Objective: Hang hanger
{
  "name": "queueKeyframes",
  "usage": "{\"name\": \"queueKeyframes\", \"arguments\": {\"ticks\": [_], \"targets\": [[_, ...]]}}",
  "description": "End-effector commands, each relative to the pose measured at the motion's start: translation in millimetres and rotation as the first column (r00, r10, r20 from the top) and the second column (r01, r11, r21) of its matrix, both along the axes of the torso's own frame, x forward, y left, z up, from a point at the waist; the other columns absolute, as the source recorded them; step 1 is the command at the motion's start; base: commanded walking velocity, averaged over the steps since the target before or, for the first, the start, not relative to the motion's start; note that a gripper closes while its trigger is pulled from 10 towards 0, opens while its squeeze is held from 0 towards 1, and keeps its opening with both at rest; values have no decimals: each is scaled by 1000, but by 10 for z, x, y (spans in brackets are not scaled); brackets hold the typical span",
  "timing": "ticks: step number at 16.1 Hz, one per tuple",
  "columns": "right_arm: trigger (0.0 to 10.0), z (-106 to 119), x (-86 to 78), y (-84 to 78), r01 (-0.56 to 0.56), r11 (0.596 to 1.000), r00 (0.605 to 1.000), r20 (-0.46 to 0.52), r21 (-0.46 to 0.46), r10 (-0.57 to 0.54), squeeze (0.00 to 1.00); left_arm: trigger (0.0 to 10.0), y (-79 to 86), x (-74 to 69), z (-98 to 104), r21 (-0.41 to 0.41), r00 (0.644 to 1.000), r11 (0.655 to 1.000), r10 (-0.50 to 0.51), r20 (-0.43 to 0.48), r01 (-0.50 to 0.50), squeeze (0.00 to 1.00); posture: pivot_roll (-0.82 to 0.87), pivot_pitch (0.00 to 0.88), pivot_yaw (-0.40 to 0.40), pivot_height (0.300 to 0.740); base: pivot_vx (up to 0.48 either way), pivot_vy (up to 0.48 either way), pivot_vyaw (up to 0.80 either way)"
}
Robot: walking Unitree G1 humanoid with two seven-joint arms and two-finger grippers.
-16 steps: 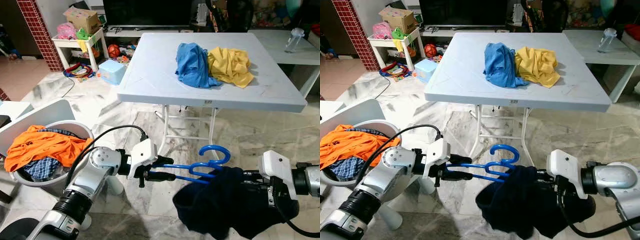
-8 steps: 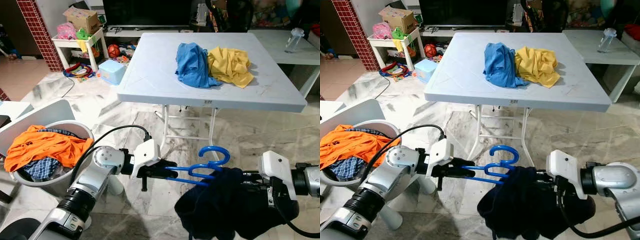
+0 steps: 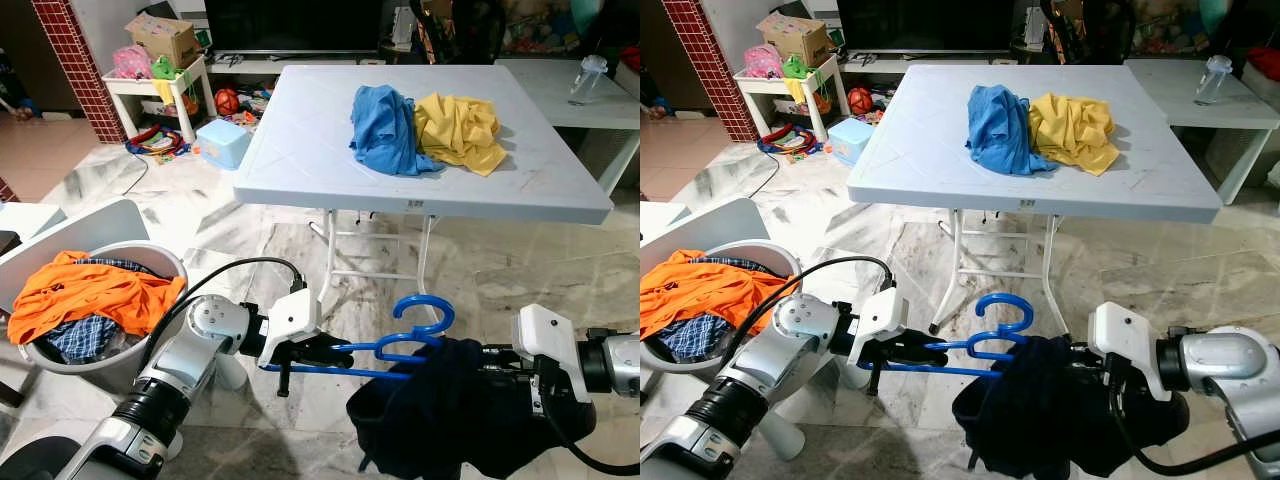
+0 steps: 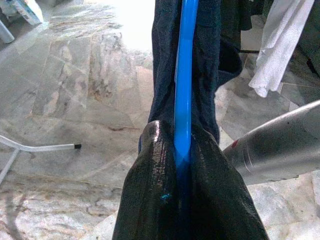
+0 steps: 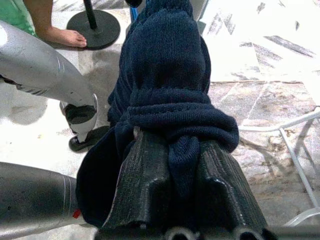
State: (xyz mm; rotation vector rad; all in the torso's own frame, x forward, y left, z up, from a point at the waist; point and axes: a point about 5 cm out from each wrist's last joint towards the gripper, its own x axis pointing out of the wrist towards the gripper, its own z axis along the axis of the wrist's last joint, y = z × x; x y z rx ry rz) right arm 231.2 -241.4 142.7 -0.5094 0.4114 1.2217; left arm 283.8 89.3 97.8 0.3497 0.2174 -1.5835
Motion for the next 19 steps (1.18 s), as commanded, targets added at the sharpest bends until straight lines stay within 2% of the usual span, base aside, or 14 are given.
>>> {"name": "queueKeyframes", "arguments": {"ticks": [1, 3, 4, 5, 9, 15, 19], "targets": [[10000, 128, 70, 144, -46, 998, 995, 86, 37, 42, 0, 0, -60, -19, -35, 8, 1000, 1000, -9, 8, 9, 0, -87, 13, 22, 740, 0, 0, 0], [10000, 116, 92, 162, -30, 998, 996, 84, 48, 26, 0, 0, -29, 37, -25, -5, 998, 999, 47, 34, -47, 0, -85, 12, 21, 740, 0, 0, 0], [10000, 111, 97, 166, -22, 998, 998, 59, 62, 18, 1000, 0, -18, 49, -25, -11, 997, 998, 64, 35, -64, 0, -85, 12, 21, 740, 0, 0, 0], [10000, 108, 110, 176, -12, 997, 1000, 27, 82, 10, 1000, 0, 2, 55, -33, -16, 995, 996, 89, 36, -89, 0, -81, 7, 20, 740, 0, 0, 0], [10000, 136, 337, 196, 38, 999, 985, 165, 36, -44, 1000, 0, -9, -1, -85, -89, 984, 980, 176, 4, -175, 0, -70, 0, 11, 740, 0, 0, 0], [10000, 150, 524, 357, 18, 999, 975, 219, 42, -27, 1000, 0, -32, -76, -131, -179, 949, 932, 315, -26, -314, 0, -60, 0, -18, 740, 0, 0, 0], [10000, 98, 651, 378, 51, 998, 952, 304, -29, -39, 1000, 0, -111, -65, -61, -231, 931, 905, 364, -14, -357, 0, -58, 0, -32, 740, 0, 0, 0]]}}
